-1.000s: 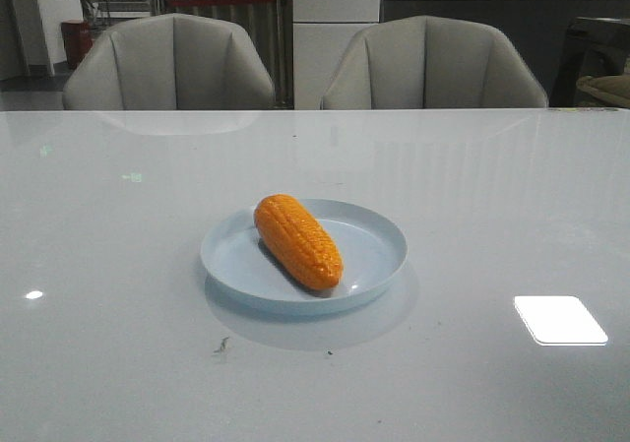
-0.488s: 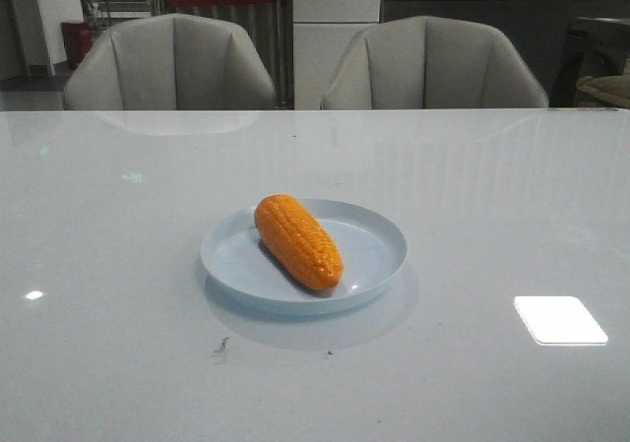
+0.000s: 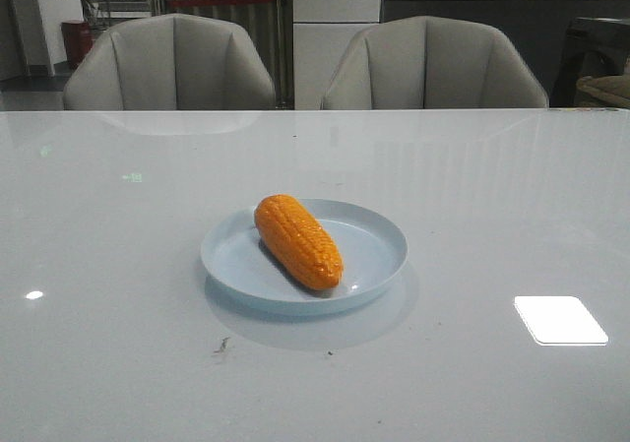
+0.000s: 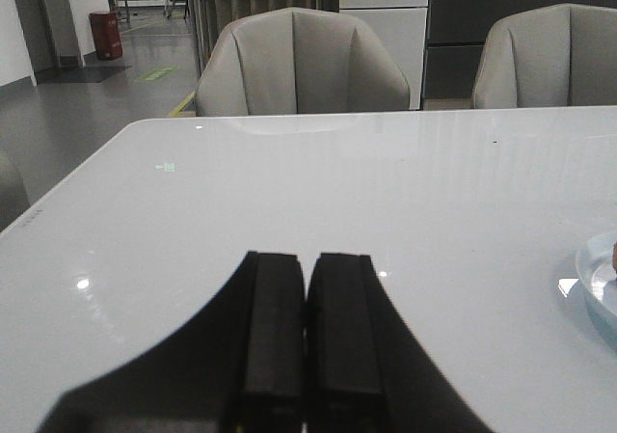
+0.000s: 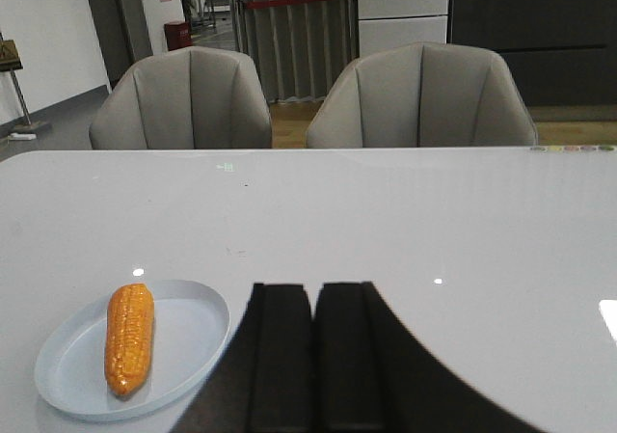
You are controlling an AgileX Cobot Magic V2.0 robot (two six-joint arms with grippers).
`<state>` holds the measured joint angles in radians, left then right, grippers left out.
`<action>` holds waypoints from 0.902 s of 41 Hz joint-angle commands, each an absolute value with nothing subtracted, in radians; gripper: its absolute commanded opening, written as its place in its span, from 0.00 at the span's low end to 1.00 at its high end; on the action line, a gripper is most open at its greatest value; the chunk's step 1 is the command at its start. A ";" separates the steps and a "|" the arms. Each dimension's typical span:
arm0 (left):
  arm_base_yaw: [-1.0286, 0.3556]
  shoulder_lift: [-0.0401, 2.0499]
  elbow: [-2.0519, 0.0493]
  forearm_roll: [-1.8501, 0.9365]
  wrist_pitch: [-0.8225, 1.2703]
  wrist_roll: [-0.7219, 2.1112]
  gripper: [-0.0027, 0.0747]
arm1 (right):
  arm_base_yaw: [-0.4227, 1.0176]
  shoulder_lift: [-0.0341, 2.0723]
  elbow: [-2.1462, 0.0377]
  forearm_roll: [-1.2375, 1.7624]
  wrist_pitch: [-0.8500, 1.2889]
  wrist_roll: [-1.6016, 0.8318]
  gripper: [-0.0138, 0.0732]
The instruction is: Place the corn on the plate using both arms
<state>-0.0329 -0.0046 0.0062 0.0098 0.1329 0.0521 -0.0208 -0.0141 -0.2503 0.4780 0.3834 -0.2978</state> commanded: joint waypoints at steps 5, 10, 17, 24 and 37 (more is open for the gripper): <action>-0.035 -0.021 0.044 0.000 0.053 0.046 0.16 | -0.020 -0.030 -0.136 0.531 0.211 -0.306 0.22; -0.035 -0.021 0.044 0.000 0.053 0.046 0.16 | -0.020 -0.030 -0.062 0.531 0.160 -0.306 0.22; -0.035 -0.021 0.044 0.000 0.053 0.046 0.16 | -0.020 -0.031 0.007 0.533 0.128 -0.306 0.22; -0.035 -0.021 0.044 0.000 0.053 0.046 0.16 | -0.020 -0.031 0.007 0.531 0.136 -0.306 0.22; -0.035 -0.021 0.044 0.000 0.053 0.046 0.16 | -0.020 -0.031 0.007 0.531 0.136 -0.306 0.22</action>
